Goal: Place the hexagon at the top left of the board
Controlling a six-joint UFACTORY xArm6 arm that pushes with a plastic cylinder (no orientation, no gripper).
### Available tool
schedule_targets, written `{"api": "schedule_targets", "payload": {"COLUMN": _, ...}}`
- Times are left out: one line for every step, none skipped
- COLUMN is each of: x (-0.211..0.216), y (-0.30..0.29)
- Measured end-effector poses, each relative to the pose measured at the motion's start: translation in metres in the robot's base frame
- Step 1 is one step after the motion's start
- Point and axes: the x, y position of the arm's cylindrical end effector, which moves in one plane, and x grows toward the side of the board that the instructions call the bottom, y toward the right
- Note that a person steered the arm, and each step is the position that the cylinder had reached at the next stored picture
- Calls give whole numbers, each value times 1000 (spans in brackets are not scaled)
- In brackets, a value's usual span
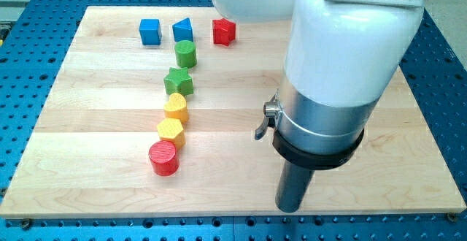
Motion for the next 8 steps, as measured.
{"api": "schedule_targets", "payload": {"x": 0, "y": 0}}
{"api": "schedule_targets", "payload": {"x": 0, "y": 0}}
{"api": "schedule_targets", "payload": {"x": 0, "y": 0}}
{"api": "schedule_targets", "payload": {"x": -4, "y": 0}}
{"api": "schedule_targets", "payload": {"x": -4, "y": 0}}
{"api": "schedule_targets", "payload": {"x": -19, "y": 2}}
{"api": "schedule_targets", "payload": {"x": -20, "y": 2}}
{"api": "schedule_targets", "payload": {"x": -23, "y": 0}}
